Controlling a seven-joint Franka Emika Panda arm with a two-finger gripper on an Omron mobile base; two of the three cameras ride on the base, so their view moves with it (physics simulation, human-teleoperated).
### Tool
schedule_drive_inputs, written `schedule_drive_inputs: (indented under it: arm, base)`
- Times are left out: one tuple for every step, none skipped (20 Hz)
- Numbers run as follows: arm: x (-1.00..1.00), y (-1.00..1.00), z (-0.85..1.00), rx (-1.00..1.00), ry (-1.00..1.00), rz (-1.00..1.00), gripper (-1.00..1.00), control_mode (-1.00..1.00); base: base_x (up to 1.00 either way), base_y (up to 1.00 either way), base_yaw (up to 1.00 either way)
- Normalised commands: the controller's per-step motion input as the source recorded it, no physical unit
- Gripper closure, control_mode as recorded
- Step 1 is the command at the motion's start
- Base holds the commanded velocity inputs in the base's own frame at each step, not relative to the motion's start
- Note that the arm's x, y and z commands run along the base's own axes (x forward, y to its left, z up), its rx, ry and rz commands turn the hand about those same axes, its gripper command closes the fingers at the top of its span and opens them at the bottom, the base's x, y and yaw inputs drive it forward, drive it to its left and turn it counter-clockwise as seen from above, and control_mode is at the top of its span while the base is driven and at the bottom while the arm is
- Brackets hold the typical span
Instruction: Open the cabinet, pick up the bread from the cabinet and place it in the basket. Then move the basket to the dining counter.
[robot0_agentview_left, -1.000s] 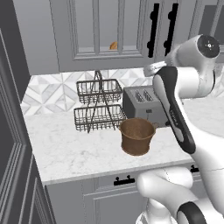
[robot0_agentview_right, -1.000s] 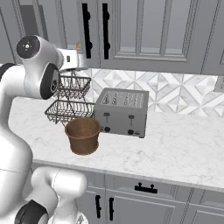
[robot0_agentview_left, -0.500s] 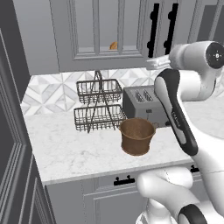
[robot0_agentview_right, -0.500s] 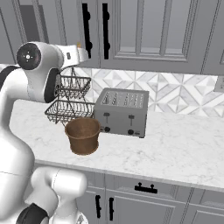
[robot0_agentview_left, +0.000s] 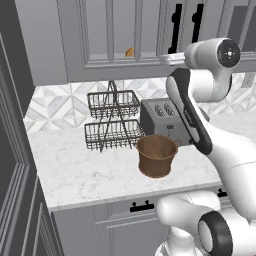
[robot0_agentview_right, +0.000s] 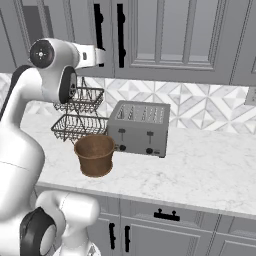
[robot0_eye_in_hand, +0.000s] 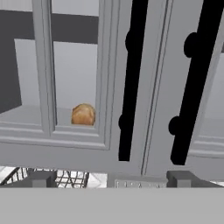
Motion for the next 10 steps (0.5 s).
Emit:
schedule_drive_inputs:
  arm:
    - [0.44, -0.10, 0.14, 0.05, 0.00, -0.04, -1.00, -1.00]
    - [0.43, -0.18, 0.00, 0.04, 0.00, -0.03, -1.00, -1.00]
    - [0.45, -0.20, 0.00, 0.04, 0.00, -0.01, -1.00, -1.00]
    - [0.40, -0.17, 0.00, 0.03, 0.00, 0.00, -1.00, -1.00]
    - [0.49, -0.11, -0.01, 0.00, 0.00, 0.00, -1.00, -1.00]
    - [0.51, -0.10, 0.00, 0.00, 0.00, 0.00, -1.00, -1.00]
    - [0.45, -0.10, 0.00, 0.00, 0.00, 0.00, -1.00, -1.00]
    - [0.56, -0.05, -0.01, 0.00, 0.00, 0.00, -1.00, -1.00]
    - [0.57, -0.02, -0.02, 0.00, 0.00, 0.00, -1.00, -1.00]
    - [0.59, 0.00, -0.08, 0.00, 0.00, 0.00, -1.00, -1.00]
  base:
    - [0.00, 0.00, 0.00]
    - [0.00, 0.00, 0.00]
    - [0.00, 0.00, 0.00]
    - [0.00, 0.00, 0.00]
    - [0.00, 0.00, 0.00]
    - [0.00, 0.00, 0.00]
    - [0.00, 0.00, 0.00]
    - [0.00, 0.00, 0.00]
    - [0.00, 0.00, 0.00]
    - [0.00, 0.00, 0.00]
